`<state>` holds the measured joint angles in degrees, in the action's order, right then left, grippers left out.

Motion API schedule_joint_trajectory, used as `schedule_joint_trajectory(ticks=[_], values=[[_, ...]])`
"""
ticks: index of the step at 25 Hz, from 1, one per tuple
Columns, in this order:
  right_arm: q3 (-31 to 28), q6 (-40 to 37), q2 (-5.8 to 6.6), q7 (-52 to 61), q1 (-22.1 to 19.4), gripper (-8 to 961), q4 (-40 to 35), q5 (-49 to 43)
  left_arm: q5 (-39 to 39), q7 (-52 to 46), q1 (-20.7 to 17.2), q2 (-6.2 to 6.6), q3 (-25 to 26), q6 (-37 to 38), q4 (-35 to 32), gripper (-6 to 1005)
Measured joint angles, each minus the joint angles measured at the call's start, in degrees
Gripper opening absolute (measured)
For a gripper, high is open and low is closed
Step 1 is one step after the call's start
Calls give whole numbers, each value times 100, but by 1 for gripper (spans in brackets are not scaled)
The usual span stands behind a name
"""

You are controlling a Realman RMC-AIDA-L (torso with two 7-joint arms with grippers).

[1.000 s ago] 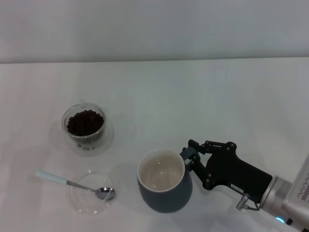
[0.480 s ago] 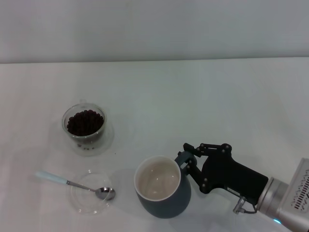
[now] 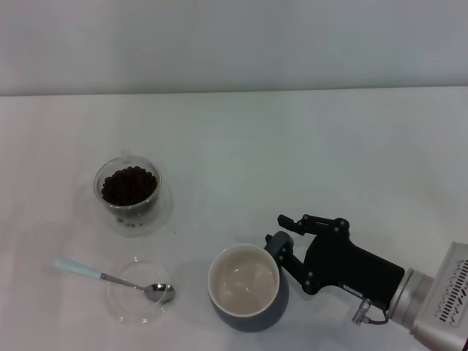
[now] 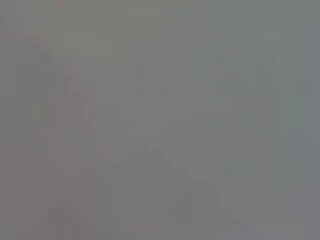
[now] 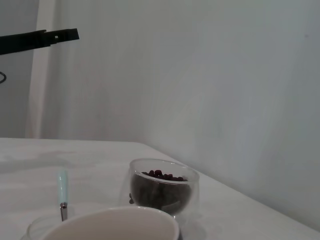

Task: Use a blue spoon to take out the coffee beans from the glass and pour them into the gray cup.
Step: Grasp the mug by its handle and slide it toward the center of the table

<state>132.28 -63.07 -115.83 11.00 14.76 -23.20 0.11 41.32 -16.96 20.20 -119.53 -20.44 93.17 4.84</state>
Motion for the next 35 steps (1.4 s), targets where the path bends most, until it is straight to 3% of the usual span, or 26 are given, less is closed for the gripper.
schedule_joint_trajectory(ticks=[5,11,16,22,35], values=[[-19,2,12,-72,0,327,6,-12,-12,0,-1,0,17,0,57,888],[-106,7,20,-183,-20,386,51,29,-4,0,-9,0,-1,0,61,888],[-175,32,26,-185,-20,629,210,37,11,0,-9,0,-4,3,61,887],[-242,11,30,-153,-38,794,314,36,26,0,-19,0,-4,9,61,888],[-249,-36,44,-117,-136,791,534,33,25,0,-45,0,-13,18,64,887]])
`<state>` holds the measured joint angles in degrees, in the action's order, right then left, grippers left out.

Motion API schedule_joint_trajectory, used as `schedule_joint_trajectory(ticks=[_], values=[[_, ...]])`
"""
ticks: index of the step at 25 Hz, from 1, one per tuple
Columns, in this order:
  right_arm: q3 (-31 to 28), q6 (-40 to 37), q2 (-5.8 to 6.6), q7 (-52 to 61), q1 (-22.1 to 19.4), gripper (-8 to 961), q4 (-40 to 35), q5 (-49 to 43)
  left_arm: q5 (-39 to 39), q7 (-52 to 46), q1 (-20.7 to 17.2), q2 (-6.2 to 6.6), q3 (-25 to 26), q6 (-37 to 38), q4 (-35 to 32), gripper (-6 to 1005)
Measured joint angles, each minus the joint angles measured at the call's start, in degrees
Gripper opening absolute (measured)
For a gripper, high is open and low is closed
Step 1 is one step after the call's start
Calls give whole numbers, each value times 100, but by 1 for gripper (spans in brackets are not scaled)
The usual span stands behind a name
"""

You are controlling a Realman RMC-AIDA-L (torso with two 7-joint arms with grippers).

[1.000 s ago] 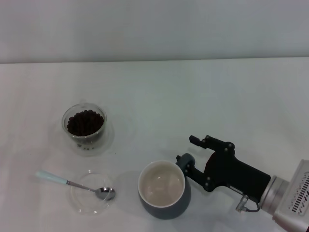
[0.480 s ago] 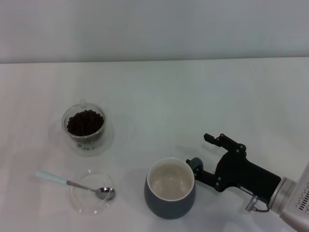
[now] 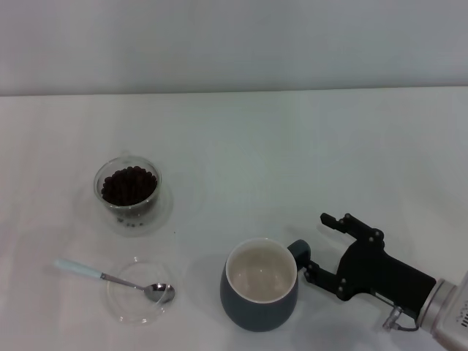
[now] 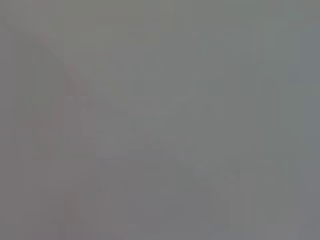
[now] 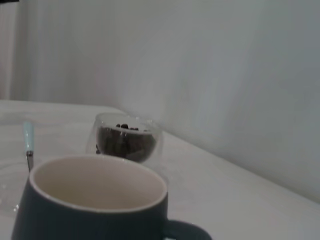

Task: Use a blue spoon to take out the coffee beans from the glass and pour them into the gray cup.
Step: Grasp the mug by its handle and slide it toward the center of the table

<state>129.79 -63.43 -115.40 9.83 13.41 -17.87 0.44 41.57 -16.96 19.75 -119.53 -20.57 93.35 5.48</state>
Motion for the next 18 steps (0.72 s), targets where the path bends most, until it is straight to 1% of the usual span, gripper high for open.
schedule_joint_trajectory(ticks=[6,12,18], values=[[32,-140,4,89,-53,790,110,-1,0,0,-3,0,0,0,6,887],[35,-968,9,406,-75,789,631,-18,0,26,-11,0,-6,-13,59,888],[41,-1351,17,560,-132,787,998,-67,4,28,-11,-3,-9,-8,76,888]])
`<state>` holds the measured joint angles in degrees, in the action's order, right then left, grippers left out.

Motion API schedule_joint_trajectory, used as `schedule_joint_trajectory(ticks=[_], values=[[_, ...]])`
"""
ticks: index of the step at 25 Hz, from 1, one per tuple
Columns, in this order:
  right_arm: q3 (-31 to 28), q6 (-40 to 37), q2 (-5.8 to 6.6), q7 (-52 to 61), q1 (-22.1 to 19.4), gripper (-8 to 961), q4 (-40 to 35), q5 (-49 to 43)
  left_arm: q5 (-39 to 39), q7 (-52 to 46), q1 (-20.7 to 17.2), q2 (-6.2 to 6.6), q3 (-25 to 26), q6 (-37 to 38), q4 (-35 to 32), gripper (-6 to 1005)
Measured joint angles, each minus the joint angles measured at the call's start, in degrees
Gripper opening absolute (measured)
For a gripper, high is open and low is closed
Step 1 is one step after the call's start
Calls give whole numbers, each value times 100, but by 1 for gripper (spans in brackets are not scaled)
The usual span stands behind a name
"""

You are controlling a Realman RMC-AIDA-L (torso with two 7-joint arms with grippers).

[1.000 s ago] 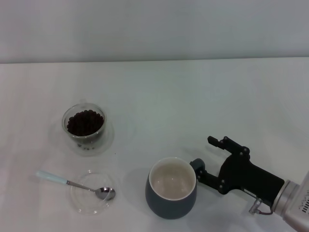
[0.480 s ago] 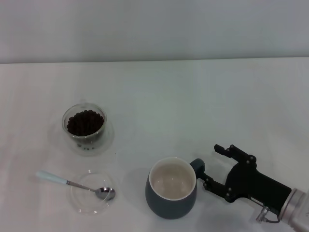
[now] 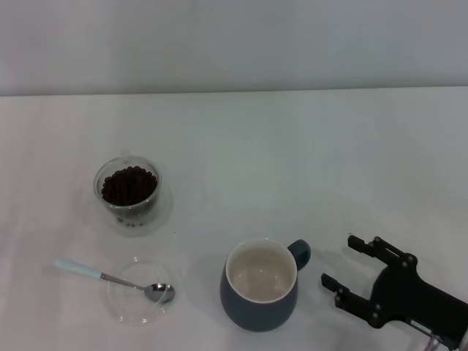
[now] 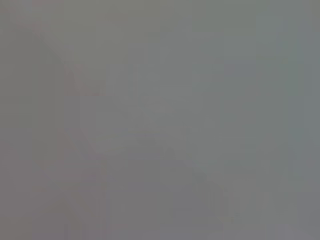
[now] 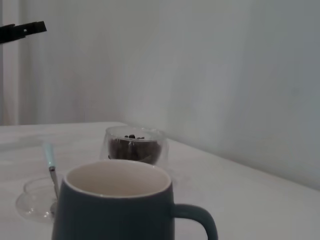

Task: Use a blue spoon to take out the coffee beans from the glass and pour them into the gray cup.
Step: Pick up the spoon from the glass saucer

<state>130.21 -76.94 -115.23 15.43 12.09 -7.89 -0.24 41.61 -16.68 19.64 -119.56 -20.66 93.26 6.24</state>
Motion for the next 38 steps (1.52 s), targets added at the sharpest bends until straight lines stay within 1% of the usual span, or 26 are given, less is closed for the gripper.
schedule_joint_trajectory(ticks=[4,5,6,7,10,13,16,18,21,23,26,30,34,38], values=[[25,-360,12,147,-19,784,299,-7,5,9,-21,0,-5,-4,32,888],[-21,-629,23,284,-24,784,542,23,4,9,-31,1,-6,-1,46,888],[-21,-629,23,284,-24,783,542,23,5,10,-52,0,-8,32,63,888],[-97,-813,32,368,-30,783,686,41,9,9,-72,-2,-8,73,73,888],[-509,-1495,96,627,-50,782,1027,69,84,-4,-181,-9,-9,252,128,888],[-1053,-1981,198,829,-74,781,1181,72,199,-171,-252,-8,-9,323,202,888],[-1567,-2246,321,1111,-75,779,1194,75,260,-814,-368,-8,-9,451,336,888],[-1777,-2299,367,1166,-45,779,1170,75,319,-1358,-490,-7,-9,530,365,887],[-2076,-2310,449,1288,53,779,1148,75,462,-2513,-686,-5,-33,583,377,887],[-2198,-2317,524,1550,139,780,1148,76,512,-3455,-842,0,-71,587,354,887],[-2305,-2349,656,1936,247,780,1139,123,523,-4188,-989,3,-190,629,324,887],[-2551,-2357,691,1954,274,780,1137,224,536,-4682,-1121,1,-691,746,324,887],[-2593,-2355,715,1841,327,780,1138,228,537,-4839,-1127,-4,-1071,910,349,886],[-2609,-2356,719,1835,360,780,1133,228,540,-5322,-1124,9,-1333,1013,332,886]])
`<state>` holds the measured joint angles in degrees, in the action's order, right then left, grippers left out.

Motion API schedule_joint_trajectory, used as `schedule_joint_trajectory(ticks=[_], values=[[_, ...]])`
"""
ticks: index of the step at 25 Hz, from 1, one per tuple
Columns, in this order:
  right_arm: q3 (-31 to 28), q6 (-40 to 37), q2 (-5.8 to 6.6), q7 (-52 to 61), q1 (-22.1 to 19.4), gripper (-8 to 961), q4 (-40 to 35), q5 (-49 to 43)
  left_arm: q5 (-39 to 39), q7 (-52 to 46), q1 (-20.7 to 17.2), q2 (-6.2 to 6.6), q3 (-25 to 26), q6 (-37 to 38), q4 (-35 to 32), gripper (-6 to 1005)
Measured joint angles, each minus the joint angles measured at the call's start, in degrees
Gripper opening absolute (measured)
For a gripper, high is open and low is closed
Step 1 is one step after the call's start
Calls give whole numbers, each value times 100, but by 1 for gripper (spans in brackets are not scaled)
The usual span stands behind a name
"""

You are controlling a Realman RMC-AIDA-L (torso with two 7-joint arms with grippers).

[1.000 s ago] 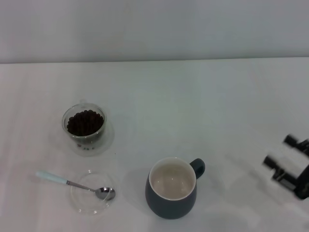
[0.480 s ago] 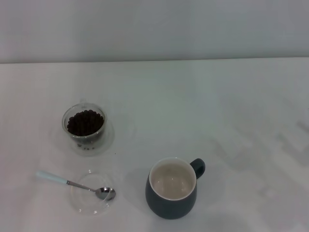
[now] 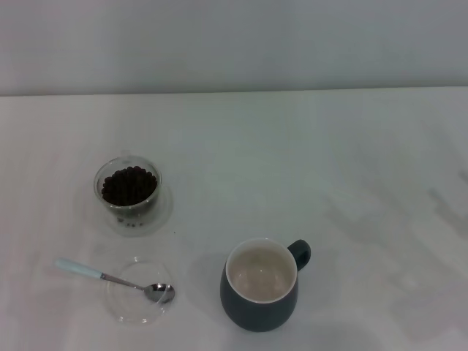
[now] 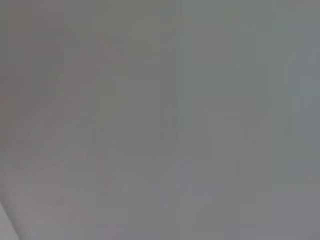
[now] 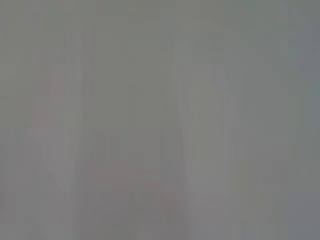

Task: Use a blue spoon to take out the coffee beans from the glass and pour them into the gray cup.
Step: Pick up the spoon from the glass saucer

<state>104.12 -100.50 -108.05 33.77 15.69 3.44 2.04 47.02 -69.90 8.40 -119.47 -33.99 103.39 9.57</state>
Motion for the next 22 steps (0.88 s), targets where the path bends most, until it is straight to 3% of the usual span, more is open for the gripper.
schedule_joint_trajectory(ticks=[9,16,22], values=[[-455,4,-117,-22,3,780,-77,8,60,-1185,-1,33,-259,-87,-24,884],[-471,120,-143,-52,100,780,-227,7,73,-1642,276,14,-824,-991,20,880],[-460,236,-333,-355,183,780,-344,-34,161,-1680,682,-24,-1349,-1614,122,880]])
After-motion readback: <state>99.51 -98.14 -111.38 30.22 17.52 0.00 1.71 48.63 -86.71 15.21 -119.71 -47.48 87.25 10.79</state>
